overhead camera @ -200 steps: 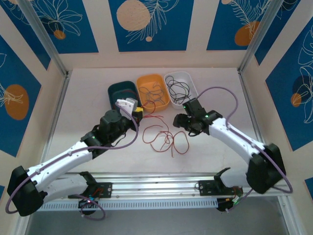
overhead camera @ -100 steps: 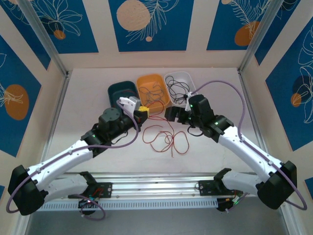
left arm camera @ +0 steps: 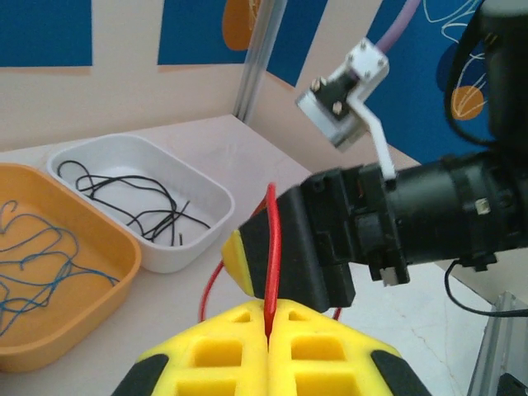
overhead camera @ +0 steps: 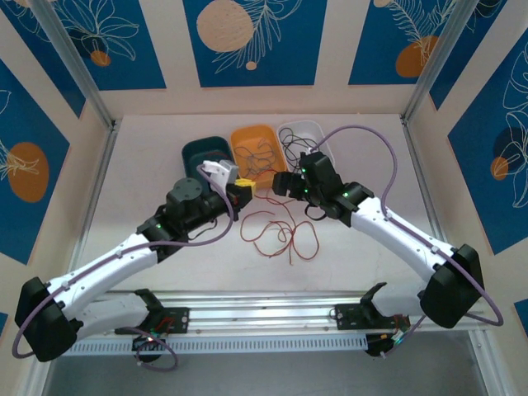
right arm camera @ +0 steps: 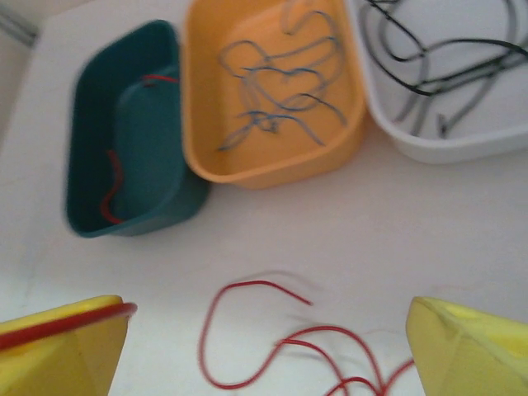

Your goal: Untangle the cables

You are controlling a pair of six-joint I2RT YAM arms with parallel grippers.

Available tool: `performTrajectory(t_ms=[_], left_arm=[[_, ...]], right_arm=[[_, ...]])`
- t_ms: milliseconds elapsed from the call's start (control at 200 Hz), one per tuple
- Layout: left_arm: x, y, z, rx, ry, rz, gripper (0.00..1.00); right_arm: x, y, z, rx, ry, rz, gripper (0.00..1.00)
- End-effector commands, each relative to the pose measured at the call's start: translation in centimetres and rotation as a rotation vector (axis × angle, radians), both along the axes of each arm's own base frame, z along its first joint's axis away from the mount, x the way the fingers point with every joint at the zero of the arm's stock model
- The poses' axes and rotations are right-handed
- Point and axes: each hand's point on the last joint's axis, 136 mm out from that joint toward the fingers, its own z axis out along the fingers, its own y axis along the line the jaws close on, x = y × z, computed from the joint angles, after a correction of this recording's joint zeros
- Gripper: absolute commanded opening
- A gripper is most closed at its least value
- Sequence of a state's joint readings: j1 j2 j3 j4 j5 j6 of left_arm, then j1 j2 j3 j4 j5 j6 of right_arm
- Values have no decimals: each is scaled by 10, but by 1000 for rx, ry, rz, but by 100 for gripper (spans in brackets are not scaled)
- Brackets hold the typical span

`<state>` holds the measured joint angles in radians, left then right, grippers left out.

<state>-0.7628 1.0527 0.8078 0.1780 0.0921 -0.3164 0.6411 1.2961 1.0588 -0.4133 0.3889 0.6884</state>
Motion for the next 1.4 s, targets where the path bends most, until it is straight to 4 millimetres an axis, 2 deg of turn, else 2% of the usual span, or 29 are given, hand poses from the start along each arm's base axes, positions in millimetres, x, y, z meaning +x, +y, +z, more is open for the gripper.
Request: performTrajectory(t_ms=[0, 190, 385, 485, 650, 860, 1005, 1205, 1396], left_arm=[[13, 30, 41, -42, -54, 117, 0], [38, 80, 60, -66, -45, 279, 0], [57, 108, 74, -41, -54, 371, 0], [71, 121, 81, 4, -64, 426, 0], [103, 140, 86, 55, -96, 512, 0], [157, 163, 56, 85, -34, 581, 0], [185, 175, 30, 131, -5, 611, 0], [208, 180, -13, 256, 31, 620, 0], [221, 175, -55, 314, 91, 594, 0]], right_arm=[[0, -29, -15, -72, 40, -121, 87], [-8, -58, -35, -68, 110, -202, 82], [-15, -73, -46, -39, 153, -232, 74], [-18, -76, -46, -36, 156, -233, 75], [-20, -77, -43, -33, 160, -227, 81], [-23, -79, -38, -33, 159, -230, 87], [-26, -82, -32, -31, 146, -233, 89], [-29, -85, -30, -32, 140, -242, 89], [-29, -83, -32, -32, 155, -240, 90]])
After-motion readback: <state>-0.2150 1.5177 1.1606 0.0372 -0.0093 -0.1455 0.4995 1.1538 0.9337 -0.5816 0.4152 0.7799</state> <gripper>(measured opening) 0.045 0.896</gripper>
